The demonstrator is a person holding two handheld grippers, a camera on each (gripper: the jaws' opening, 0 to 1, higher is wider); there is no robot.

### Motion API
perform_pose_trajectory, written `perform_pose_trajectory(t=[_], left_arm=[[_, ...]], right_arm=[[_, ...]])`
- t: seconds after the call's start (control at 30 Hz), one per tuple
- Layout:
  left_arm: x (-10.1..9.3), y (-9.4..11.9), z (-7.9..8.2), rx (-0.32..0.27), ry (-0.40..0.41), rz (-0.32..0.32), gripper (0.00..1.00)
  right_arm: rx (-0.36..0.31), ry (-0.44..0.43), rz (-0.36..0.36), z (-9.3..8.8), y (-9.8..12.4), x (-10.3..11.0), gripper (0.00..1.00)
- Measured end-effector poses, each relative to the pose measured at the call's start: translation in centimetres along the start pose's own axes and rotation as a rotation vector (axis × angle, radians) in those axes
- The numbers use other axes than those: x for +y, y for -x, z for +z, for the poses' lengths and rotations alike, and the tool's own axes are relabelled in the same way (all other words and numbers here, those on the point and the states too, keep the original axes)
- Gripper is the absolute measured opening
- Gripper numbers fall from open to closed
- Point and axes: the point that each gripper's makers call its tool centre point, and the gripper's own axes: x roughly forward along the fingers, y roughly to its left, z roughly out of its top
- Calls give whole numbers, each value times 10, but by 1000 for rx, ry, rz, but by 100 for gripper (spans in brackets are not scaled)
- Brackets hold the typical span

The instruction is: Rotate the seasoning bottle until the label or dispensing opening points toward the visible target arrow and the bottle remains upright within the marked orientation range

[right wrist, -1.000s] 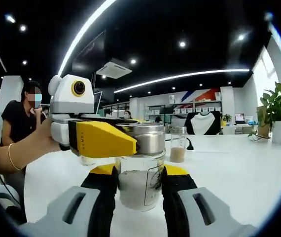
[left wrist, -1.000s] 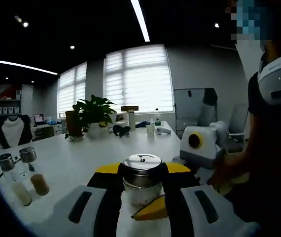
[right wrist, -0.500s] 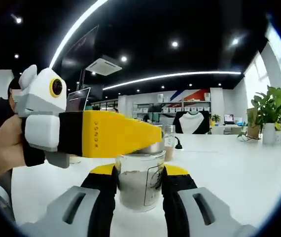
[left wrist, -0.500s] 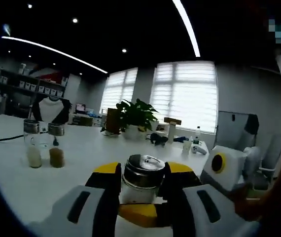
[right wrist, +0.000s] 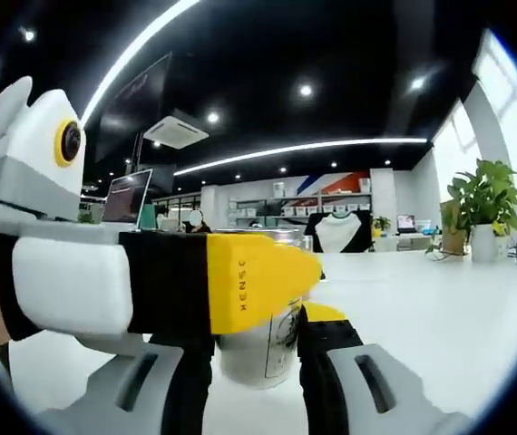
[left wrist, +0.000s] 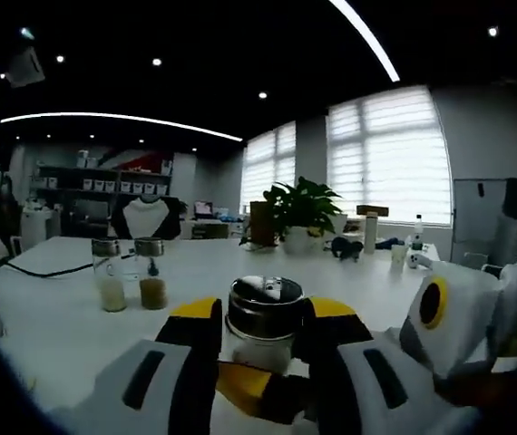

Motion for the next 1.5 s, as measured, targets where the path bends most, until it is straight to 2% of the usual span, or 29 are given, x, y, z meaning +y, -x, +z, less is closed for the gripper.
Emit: perform_pose_trajectory(t=[0.13, 0.3, 0.4, 0.5, 0.6, 0.73, 0.9, 0.97, 1.0, 1.03, 1.07, 1.1, 1.13, 1.27, 1.3, 1.33, 1.37, 1.4, 1.5], left_arm=[[6, 2, -2, 18, 4, 26, 41], [18, 8, -4, 5, -30, 171, 41], [19, 8, -2, -9, -53, 184, 40], [21, 10, 2, -48, -15, 169, 38], [21, 8, 0, -34, -22, 150, 37], [19, 5, -5, 1, -40, 80, 37], [19, 1, -10, 24, -27, -15, 36], [14, 0, -13, 56, -49, -80, 36], [5, 2, -19, 133, -136, -188, 36], [9, 2, -15, 117, -90, -152, 36], [9, 2, -10, 88, -92, -160, 36], [5, 3, -8, 83, -108, -203, 36], [7, 4, -7, 78, -88, -194, 36], [5, 5, -2, 62, -90, -252, 34], [-3, 7, -4, 78, -108, -321, 34], [0, 5, -3, 77, -95, -315, 34], [-1, 5, -5, 89, -124, -347, 34], [2, 3, -5, 89, -125, -343, 34], [2, 1, -4, 95, -138, -371, 34]], right_arm=[[23, -10, 16, -6, -1, 6, 33], [26, -9, 25, -8, -2, 14, 33], [18, 11, 40, -5, -1, 21, 33], [17, 3, 47, -4, -1, 20, 33], [21, 5, 53, -5, -1, 19, 33], [50, -1, 88, -10, -2, 19, 33], [64, -9, 107, -14, 0, 18, 32], [69, -11, 116, -14, 1, 18, 32], [77, -8, 118, -15, 1, 17, 33], [78, -34, 143, -15, 3, 21, 33], [61, -87, 157, -11, 4, 23, 33], [62, -74, 156, -10, 5, 22, 33], [60, -45, 160, -8, 6, 22, 33], [55, -44, 170, -5, 7, 22, 34], [58, -45, 176, -5, 7, 23, 34], [60, -50, 183, -6, 7, 23, 34], [74, -66, 192, -8, 8, 24, 34], [74, -88, 192, -8, 8, 23, 34], [74, -81, 188, -9, 9, 21, 34]])
